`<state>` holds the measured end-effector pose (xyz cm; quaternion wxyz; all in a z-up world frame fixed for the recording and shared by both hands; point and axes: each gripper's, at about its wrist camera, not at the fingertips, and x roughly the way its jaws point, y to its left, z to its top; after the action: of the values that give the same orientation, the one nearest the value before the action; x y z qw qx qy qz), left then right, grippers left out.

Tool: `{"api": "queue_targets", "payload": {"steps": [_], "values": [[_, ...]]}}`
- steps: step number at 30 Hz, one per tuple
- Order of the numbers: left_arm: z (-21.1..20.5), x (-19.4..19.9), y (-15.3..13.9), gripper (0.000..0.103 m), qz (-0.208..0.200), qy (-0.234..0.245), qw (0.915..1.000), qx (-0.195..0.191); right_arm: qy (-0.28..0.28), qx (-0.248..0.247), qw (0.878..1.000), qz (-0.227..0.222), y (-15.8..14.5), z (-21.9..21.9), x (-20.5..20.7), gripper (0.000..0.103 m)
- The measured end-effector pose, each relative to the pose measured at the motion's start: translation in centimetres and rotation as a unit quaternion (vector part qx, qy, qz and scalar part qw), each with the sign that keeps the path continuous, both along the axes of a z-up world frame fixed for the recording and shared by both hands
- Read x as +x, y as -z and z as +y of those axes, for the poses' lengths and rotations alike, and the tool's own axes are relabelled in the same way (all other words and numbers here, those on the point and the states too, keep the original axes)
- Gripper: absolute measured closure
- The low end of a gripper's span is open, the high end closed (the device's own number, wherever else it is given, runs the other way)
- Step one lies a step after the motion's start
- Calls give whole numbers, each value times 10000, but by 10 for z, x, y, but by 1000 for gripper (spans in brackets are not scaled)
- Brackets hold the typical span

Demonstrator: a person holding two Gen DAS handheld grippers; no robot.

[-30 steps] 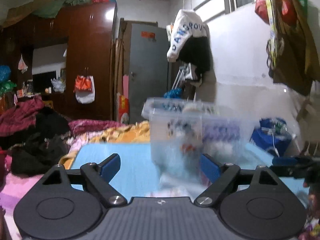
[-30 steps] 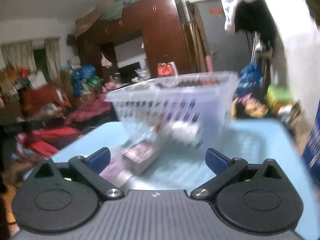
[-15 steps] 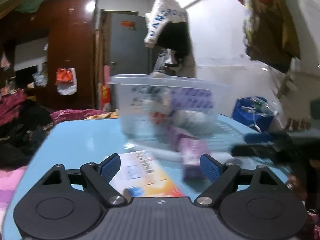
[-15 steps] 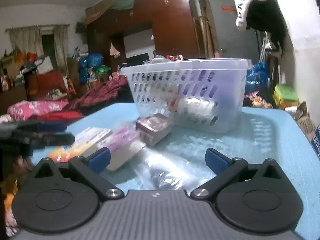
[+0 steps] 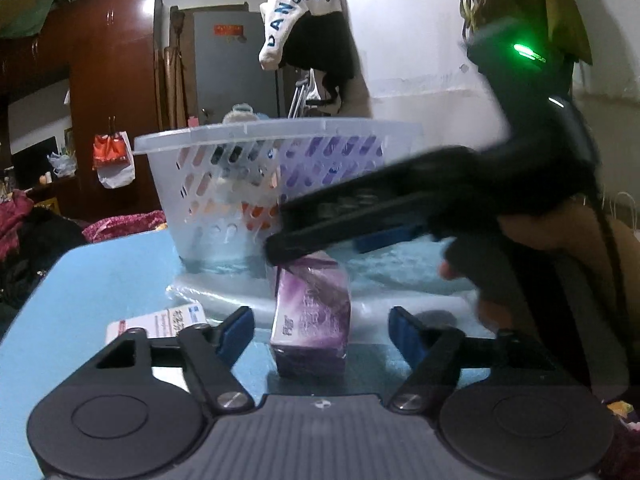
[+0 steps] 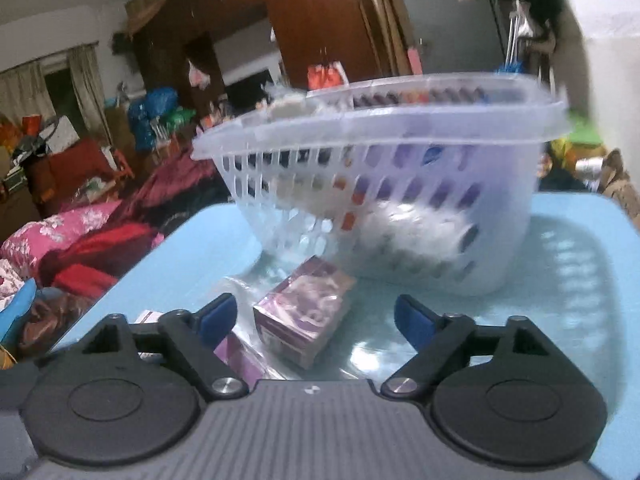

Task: Organize objects
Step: 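Grasp the small purple box between both tools and lift it, then drop the small purple box into the basket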

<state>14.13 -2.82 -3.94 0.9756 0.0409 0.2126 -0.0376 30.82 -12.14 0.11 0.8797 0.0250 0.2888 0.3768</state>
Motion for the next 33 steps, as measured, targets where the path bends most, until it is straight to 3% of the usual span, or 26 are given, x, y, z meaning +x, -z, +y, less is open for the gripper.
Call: {"api": "queue_targets", "payload": {"steps": [1, 3, 5, 8, 18, 23, 28, 30, 33], "values": [[-1, 1, 1, 32, 17, 1, 10000, 5, -39, -70, 9999, 100, 2, 6, 4, 21], [-1, 1, 4, 47, 50, -13, 10000, 33, -61, -177, 9995, 257, 6, 13, 9, 38], [0, 1, 7, 59, 82, -43, 10000, 25, -124, -261, 9990, 347, 8, 15, 11, 44], [6, -3, 7, 59, -23, -39, 10000, -78, -143, -202, 9994, 221, 7, 4, 5, 47], [16, -19, -9, 59, -513, 21, 9983, -281, -61, 106, 9968, -790, -8, -54, -30, 48], [24, -21, -47, 59, -914, 3, 9954, -285, -103, 369, 9904, -1327, -40, -82, -53, 48], [40, 17, -124, 59, -1260, -166, 9916, -235, 189, 391, 9768, -2095, -96, -82, -42, 48], [47, 48, -146, 59, -1202, -360, 9919, -181, 469, 51, 9668, -2512, -114, -69, -30, 48], [60, 106, -162, 59, -776, -685, 9945, -169, 542, -222, 9734, -2217, -128, -50, 13, 48]]}}
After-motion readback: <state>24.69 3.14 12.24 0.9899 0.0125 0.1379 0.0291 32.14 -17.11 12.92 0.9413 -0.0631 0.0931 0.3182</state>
